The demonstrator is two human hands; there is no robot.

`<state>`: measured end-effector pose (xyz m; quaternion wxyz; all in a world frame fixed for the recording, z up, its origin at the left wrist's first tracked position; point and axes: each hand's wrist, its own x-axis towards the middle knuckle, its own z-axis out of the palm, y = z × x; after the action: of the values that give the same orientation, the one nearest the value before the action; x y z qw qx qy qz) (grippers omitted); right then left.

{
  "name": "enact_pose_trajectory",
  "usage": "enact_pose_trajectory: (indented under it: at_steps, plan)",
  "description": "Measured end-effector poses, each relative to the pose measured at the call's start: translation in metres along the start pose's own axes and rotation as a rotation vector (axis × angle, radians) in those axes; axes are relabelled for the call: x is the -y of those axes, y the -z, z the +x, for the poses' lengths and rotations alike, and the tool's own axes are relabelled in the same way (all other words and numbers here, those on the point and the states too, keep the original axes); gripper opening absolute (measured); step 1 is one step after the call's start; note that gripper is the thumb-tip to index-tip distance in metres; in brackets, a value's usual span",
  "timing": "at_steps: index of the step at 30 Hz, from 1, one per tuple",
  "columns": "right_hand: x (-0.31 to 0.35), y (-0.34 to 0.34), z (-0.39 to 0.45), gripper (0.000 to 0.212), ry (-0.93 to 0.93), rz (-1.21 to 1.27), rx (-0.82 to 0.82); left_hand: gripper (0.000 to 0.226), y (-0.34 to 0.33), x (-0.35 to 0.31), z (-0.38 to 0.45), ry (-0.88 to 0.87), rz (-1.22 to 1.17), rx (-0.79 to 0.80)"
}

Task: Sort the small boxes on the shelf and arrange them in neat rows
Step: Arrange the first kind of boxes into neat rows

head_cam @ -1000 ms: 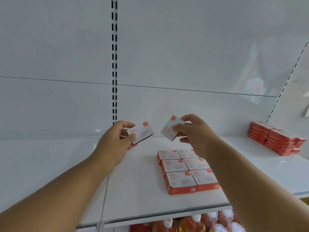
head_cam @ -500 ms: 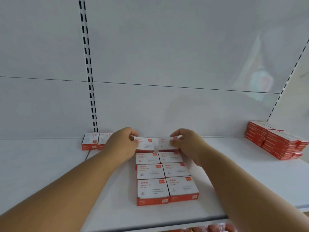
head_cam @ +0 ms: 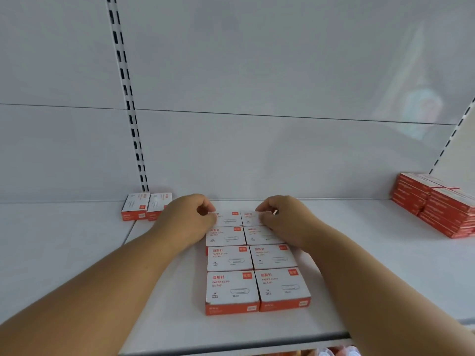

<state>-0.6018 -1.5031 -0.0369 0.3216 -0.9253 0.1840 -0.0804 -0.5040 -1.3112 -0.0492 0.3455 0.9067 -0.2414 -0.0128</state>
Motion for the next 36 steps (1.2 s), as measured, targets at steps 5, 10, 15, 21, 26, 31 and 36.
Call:
enact_pose_trajectory:
  at_steps: [5, 10, 15, 21, 26, 31, 36]
  plan:
    - [0.008, 0.004, 0.000, 0.019, -0.041, -0.051, 0.012, 0.003, 0.001, 0.001, 0.001, -0.012, -0.020, 0.014]
    - [0.037, 0.007, -0.001, 0.029, 0.053, -0.253, -0.050, 0.015, 0.013, 0.004, -0.002, -0.107, -0.041, -0.098]
    - [0.083, -0.011, 0.008, 0.024, 0.176, -0.271, -0.002, 0.016, 0.060, 0.025, 0.014, -0.059, 0.031, -0.278]
    - [0.141, -0.059, 0.033, 0.041, 0.237, -0.407, 0.149, 0.045, 0.076, 0.079, 0.017, 0.202, 0.445, -0.288]
    - [0.161, -0.086, 0.044, 0.051, 0.174, -0.519, 0.271, 0.045, 0.072, 0.089, 0.023, 0.190, 0.442, -0.204]
    - [0.166, -0.092, 0.048, 0.061, 0.124, -0.474, 0.229, 0.032, 0.074, 0.090, 0.023, 0.063, 0.047, -0.223]
    - [0.162, -0.087, 0.043, 0.078, 0.102, -0.333, 0.101, 0.043, 0.077, 0.081, 0.021, -0.029, -0.374, -0.198]
